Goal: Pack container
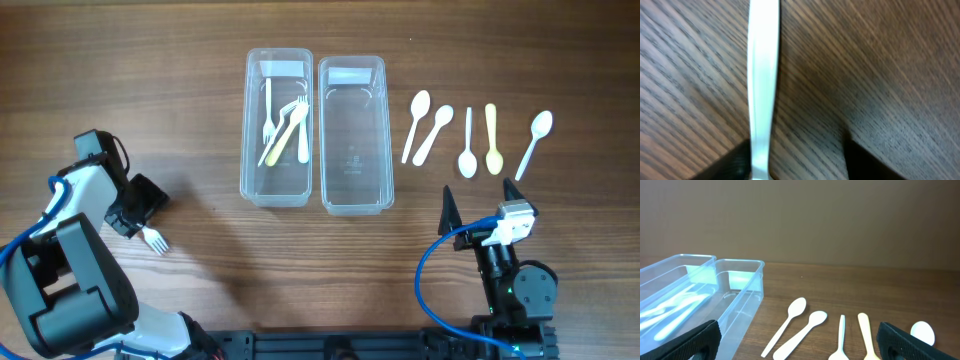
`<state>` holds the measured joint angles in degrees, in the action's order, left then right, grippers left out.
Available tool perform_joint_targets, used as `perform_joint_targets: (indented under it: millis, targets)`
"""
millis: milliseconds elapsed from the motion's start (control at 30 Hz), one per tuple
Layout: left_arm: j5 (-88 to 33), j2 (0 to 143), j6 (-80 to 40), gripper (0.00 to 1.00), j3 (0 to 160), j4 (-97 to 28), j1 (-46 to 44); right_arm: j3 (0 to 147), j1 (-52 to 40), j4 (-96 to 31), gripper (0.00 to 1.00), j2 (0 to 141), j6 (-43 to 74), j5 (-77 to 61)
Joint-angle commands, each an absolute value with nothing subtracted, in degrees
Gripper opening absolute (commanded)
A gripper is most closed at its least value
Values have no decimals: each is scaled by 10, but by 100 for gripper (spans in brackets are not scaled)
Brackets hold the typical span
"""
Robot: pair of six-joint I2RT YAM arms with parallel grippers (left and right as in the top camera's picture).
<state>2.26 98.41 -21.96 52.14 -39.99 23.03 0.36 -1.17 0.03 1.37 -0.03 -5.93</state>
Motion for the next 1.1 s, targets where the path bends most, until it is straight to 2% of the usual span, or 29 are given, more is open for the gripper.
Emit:
perform_joint_targets:
  millis: [0,167,267,300,400,667,900,1067]
  targets:
    - [33,1008,-212,49,501,-389,234,3,-9,3,100,14,0,-53]
    - [33,1014,-212,49,497,-384,234,3,-9,3,100,14,0,-53]
    - [33,1014,-212,35,497,-383,234,3,-9,3,100,14,0,-53]
    - [33,1014,-212,24,497,-383,234,3,-9,3,100,14,0,-53]
    - [33,1014,-212,16,497,-383,234,3,-9,3,100,14,0,-53]
    - [33,1006,-212,14,538,-417,234,3,-9,3,100,14,0,-53]
    - [12,987,-204,13,750,-548,222,3,-9,3,100,14,0,-53]
    - [-17,987,-197,13,872,-585,170,3,-9,3,100,14,0,-53]
